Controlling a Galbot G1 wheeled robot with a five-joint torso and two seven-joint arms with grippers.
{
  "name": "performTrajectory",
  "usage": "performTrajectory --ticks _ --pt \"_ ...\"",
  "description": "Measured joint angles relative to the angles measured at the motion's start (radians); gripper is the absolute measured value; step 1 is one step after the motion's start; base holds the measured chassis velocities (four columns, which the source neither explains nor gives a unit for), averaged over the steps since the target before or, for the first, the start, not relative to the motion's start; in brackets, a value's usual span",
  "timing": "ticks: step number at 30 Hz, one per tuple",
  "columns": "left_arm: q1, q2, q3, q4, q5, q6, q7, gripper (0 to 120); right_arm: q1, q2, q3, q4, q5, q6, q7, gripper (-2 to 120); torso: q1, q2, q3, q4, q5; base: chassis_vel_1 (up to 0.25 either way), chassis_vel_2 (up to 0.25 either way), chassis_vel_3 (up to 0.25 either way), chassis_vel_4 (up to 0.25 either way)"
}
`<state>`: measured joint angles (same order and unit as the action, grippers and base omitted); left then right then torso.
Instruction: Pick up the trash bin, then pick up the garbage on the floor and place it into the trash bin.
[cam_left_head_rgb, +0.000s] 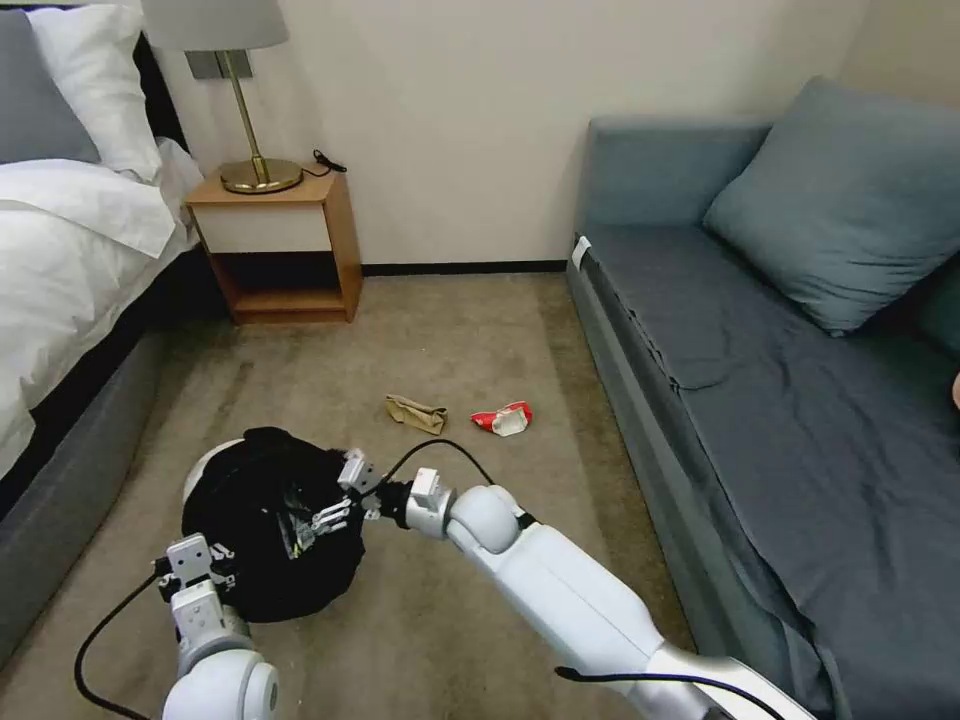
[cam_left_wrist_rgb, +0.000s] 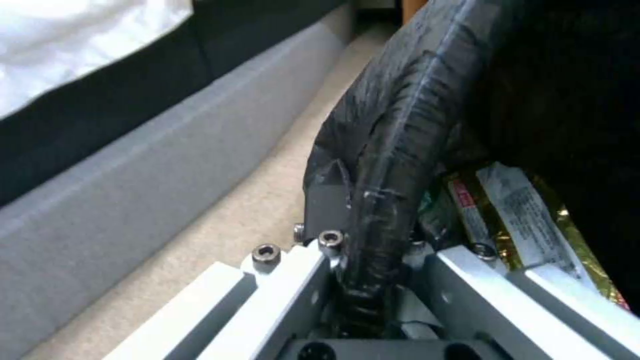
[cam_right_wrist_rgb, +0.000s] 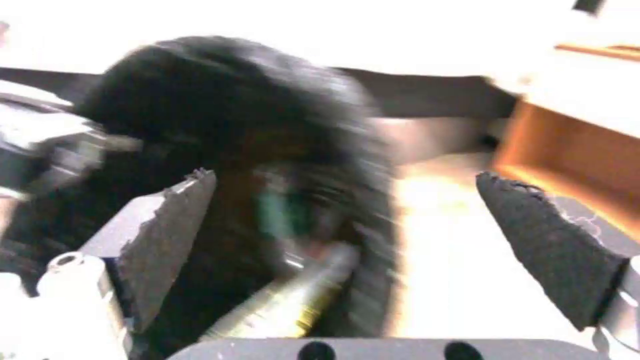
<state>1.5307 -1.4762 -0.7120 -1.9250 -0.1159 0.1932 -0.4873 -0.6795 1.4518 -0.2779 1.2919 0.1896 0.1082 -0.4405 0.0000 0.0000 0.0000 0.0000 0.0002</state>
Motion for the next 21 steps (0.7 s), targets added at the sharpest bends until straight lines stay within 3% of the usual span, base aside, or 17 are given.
performTrajectory --ticks 11,21 --pt "0.006 0.008 -0.038 0.01 0.002 -0.01 -0.008 0 -0.035 -0.058 0.192 -0.027 -0.043 0.023 0.185 100 0.0 0.0 0.0 -0.0001 0.0 0.0 0.0 0.0 0.0" --pt "0.009 0.012 -0.077 0.003 0.002 -0.013 -0.014 0 -0.044 -0.065 0.325 -0.217 -0.043 0.024 0.277 100 0.0 0.0 0.0 -0.0001 -0.0001 0.0 0.0 0.0 0.0"
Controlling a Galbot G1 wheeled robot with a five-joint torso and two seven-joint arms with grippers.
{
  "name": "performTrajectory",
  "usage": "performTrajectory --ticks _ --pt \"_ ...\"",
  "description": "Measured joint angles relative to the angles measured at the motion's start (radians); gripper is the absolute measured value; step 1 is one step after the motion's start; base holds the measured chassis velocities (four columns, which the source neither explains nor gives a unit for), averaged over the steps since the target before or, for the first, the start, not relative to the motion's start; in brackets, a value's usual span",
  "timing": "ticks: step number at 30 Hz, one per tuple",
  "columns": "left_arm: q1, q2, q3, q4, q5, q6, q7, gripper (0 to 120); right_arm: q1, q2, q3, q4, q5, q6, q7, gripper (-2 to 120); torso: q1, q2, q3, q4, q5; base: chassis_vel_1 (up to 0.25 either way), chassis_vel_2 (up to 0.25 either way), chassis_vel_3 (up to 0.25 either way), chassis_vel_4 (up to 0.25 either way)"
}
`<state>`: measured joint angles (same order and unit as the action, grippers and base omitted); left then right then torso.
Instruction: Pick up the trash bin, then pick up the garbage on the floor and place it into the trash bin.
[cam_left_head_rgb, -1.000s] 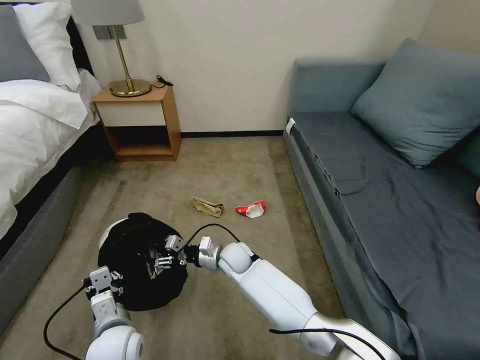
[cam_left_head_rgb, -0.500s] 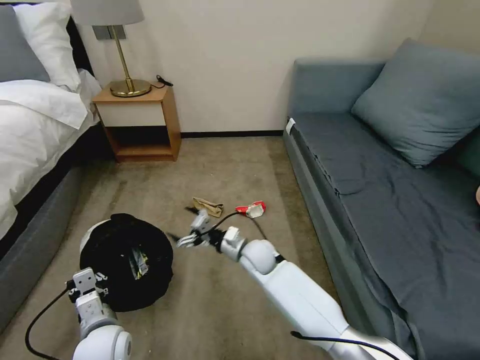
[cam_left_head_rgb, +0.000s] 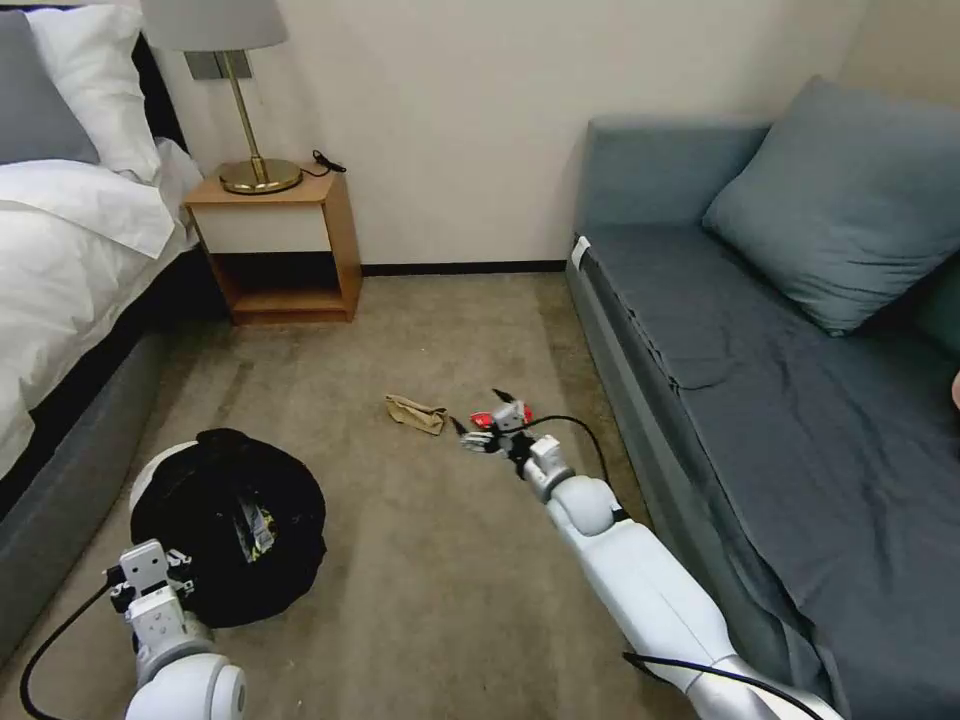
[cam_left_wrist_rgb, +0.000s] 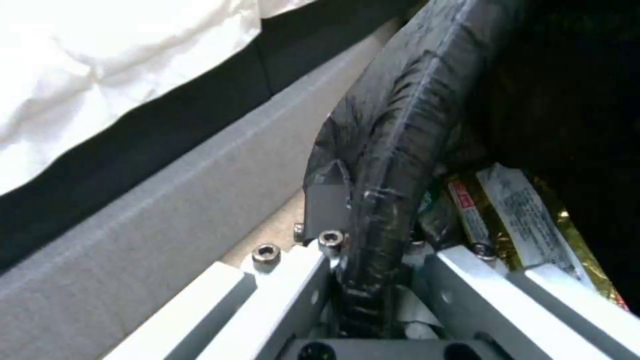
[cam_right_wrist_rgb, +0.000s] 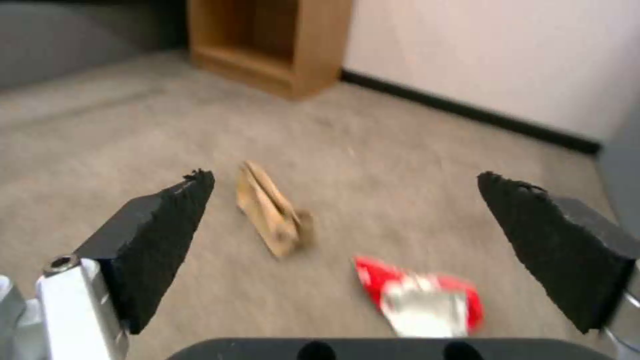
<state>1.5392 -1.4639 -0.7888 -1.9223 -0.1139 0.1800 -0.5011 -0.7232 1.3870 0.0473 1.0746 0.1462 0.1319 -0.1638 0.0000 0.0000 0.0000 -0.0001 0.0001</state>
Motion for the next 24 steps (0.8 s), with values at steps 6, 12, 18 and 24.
performTrajectory --ticks 6,12,18,24 --pt "0.001 0.005 -0.012 0.0 -0.002 -0.002 -0.001 0 -0.01 0.01 0.033 -0.076 -0.015 0.0 -0.001 100 0.0 0.0 0.0 0.0 0.0 0.0 0.0 0.0 0.0" --pt "0.001 0.006 -0.017 0.0 -0.003 -0.003 -0.001 0 -0.021 0.021 0.047 -0.119 -0.025 0.001 -0.014 100 0.0 0.0 0.0 0.0 -0.0001 0.0 0.0 0.0 0.0" --pt "0.001 0.007 -0.019 0.001 -0.003 -0.005 -0.001 0 -0.022 0.023 0.049 -0.126 -0.027 0.0 -0.027 100 0.0 0.0 0.0 0.0001 -0.0002 0.0 0.0 0.0 0.0" --pt "0.002 0.008 -0.019 0.0 -0.003 -0.006 -0.001 0 -0.021 0.027 0.049 -0.133 -0.027 0.003 -0.041 100 0.0 0.0 0.0 0.0001 -0.0001 0.0 0.0 0.0 0.0"
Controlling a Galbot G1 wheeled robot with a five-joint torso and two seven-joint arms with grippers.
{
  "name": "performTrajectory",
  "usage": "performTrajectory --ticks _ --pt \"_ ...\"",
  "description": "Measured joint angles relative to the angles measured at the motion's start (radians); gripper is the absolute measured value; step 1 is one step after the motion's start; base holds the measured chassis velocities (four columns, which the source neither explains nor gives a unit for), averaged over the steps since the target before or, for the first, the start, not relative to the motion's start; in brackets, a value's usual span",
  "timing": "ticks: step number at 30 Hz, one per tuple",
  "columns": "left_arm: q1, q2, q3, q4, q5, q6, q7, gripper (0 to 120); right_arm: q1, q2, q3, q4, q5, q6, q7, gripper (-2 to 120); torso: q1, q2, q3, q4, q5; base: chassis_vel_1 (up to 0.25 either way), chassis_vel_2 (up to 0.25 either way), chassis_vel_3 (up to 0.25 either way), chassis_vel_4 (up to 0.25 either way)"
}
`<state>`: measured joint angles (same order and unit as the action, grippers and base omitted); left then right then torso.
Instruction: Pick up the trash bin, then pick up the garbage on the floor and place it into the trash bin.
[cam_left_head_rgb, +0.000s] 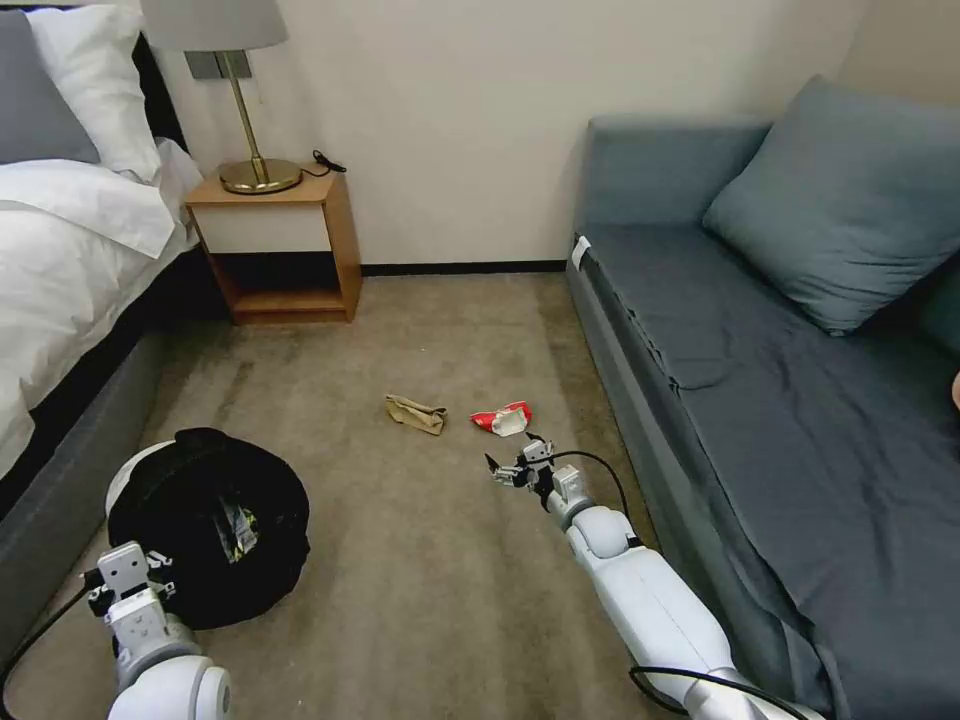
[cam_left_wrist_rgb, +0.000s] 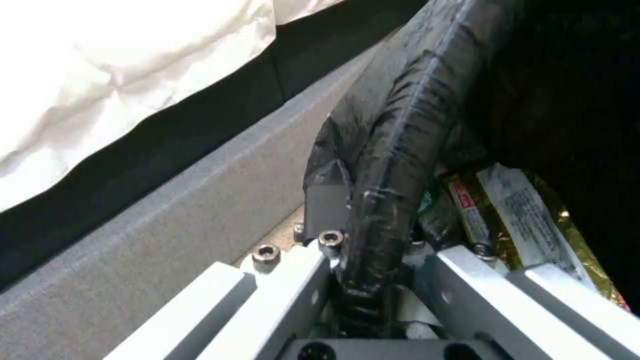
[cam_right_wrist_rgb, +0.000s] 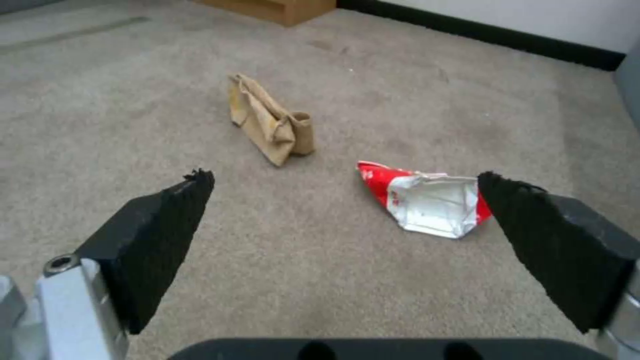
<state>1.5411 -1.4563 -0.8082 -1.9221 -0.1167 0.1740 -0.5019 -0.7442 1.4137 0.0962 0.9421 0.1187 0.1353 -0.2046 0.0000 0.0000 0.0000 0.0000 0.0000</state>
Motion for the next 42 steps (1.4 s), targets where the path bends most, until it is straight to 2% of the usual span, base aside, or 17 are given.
performTrajectory --ticks 11,42 --pt "0.008 0.002 0.0 0.002 -0.004 -0.009 -0.001 0 0.005 0.008 0.002 -0.014 -0.003 0.005 -0.005 100 0.0 0.0 0.0 0.0 0.0 -0.025 0.024 0.025 -0.03" --pt "0.0 0.009 0.005 0.02 -0.014 -0.012 -0.001 0 0.02 0.021 -0.001 -0.037 -0.01 0.008 -0.014 100 0.0 0.0 0.0 0.0 0.0 -0.1 0.099 0.102 -0.103"
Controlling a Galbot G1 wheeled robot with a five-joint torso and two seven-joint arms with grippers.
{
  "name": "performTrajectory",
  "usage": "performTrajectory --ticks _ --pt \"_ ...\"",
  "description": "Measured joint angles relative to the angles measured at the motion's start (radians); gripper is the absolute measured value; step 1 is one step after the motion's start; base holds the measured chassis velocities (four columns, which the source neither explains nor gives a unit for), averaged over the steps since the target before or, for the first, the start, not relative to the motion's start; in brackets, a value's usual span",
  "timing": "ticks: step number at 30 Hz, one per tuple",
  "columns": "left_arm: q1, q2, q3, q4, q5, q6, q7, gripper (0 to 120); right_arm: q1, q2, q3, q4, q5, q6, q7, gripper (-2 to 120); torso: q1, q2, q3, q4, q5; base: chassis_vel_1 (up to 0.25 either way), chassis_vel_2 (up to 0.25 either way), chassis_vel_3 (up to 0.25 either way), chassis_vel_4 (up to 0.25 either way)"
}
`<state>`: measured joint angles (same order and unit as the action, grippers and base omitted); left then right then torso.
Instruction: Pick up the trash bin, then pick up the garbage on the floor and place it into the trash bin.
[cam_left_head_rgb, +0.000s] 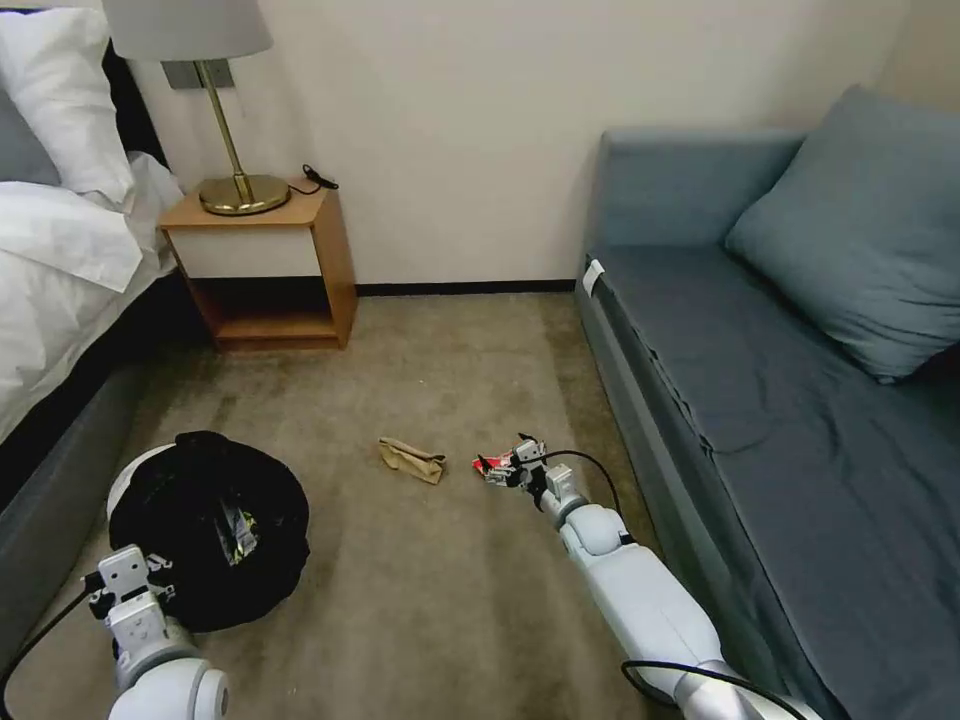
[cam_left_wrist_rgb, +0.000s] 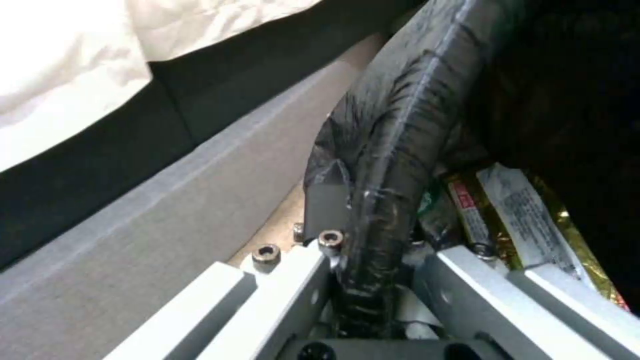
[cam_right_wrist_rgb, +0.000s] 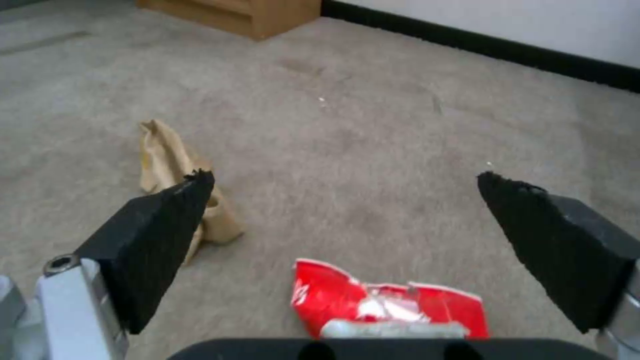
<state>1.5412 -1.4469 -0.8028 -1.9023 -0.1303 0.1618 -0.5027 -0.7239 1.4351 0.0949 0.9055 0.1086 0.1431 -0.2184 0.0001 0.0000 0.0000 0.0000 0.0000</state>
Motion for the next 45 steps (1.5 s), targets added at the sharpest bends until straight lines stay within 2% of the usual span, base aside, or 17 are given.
performTrajectory --ticks 45 --pt "0.002 -0.004 0.001 0.01 0.0 -0.002 0.001 0 -0.007 0.018 -0.032 -0.034 -0.06 0.028 -0.04 100 0.0 0.0 0.0 0.0 0.0001 -0.107 0.103 0.106 -0.109"
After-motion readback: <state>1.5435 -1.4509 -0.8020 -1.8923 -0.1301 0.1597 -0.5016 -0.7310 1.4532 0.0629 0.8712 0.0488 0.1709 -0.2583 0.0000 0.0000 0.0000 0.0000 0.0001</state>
